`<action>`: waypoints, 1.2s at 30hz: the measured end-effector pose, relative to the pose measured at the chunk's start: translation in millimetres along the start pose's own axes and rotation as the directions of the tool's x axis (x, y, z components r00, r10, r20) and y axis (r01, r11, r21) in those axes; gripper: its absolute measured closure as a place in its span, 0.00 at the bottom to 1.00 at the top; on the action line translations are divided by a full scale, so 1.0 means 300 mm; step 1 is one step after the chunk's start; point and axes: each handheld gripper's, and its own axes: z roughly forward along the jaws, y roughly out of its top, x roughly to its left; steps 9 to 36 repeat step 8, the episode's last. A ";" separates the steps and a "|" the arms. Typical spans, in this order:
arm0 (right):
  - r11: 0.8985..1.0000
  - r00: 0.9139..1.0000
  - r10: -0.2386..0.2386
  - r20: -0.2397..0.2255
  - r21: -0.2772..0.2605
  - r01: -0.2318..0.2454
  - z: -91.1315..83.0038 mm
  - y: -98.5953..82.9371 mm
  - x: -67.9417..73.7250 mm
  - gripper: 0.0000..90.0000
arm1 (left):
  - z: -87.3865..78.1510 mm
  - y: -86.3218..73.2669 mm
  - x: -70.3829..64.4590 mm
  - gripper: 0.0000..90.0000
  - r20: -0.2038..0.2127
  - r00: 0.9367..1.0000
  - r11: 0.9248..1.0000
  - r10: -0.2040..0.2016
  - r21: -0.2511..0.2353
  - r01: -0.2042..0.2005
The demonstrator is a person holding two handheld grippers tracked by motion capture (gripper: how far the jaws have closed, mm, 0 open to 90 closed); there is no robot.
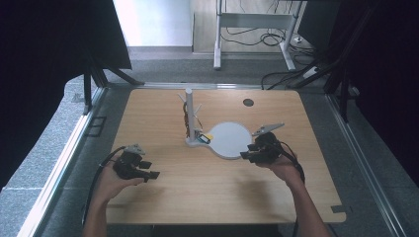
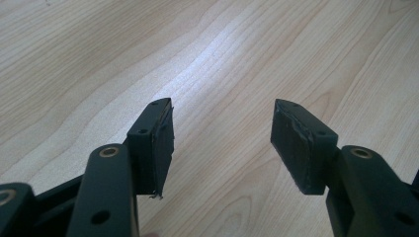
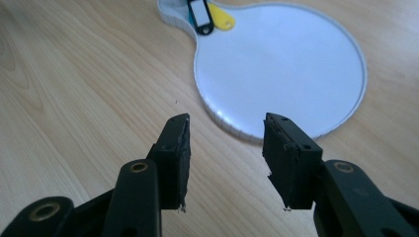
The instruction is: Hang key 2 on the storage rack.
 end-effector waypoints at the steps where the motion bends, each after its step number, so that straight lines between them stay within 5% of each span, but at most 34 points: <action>1: 1.000 1.000 0.005 0.000 0.002 -0.005 0.005 -0.010 -0.001 0.58 | 0.000 0.000 -0.001 0.47 0.000 1.000 1.000 0.000 -0.002 0.000; 36: 1.000 1.000 0.011 0.005 -0.018 -0.011 0.012 -0.031 -0.002 0.53 | 0.002 0.002 -0.003 0.46 0.000 1.000 1.000 -0.003 -0.007 0.003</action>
